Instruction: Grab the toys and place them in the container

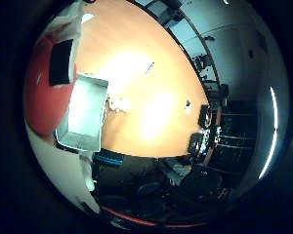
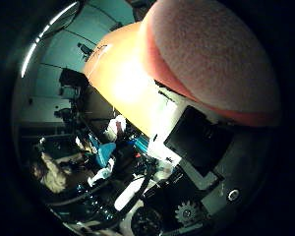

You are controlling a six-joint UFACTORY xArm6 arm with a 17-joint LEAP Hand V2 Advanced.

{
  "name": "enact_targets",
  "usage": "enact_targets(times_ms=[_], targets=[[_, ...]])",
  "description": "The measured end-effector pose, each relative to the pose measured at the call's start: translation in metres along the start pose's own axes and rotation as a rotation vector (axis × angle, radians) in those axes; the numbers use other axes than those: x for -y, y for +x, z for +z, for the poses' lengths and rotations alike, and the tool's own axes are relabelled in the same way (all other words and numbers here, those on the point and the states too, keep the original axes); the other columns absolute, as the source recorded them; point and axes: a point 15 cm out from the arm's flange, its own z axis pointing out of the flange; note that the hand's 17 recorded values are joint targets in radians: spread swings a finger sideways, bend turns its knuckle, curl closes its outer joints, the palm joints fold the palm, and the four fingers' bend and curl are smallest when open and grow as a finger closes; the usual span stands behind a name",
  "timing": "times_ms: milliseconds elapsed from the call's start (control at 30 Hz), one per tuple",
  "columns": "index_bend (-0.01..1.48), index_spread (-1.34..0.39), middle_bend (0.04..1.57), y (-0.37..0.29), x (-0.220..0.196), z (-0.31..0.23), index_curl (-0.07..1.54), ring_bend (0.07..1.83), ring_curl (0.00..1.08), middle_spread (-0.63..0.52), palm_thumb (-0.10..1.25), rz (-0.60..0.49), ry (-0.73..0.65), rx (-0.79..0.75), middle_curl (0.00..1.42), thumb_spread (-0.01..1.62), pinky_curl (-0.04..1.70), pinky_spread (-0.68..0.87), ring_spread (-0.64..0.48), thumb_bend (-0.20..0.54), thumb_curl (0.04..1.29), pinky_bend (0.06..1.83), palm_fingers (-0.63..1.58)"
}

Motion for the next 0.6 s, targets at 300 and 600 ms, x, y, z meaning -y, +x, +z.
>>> enact_targets(times_ms=[300,600], targets=[[1.02,-0.29,1.16,-0.011,-0.002,0.035,0.93,1.3,0.87,-0.21,0.99,0.01,-0.01,0.012,0.98,1.2,1.15,-0.23,-0.26,-0.019,0.47,1.13,1.07],[0.72,-0.33,1.07,-0.032,0.002,0.076,0.82,1.18,0.73,-0.2,0.8,0.03,0.042,0.072,0.83,1.22,0.97,-0.31,-0.24,-0.024,0.37,1.02,1.09]])
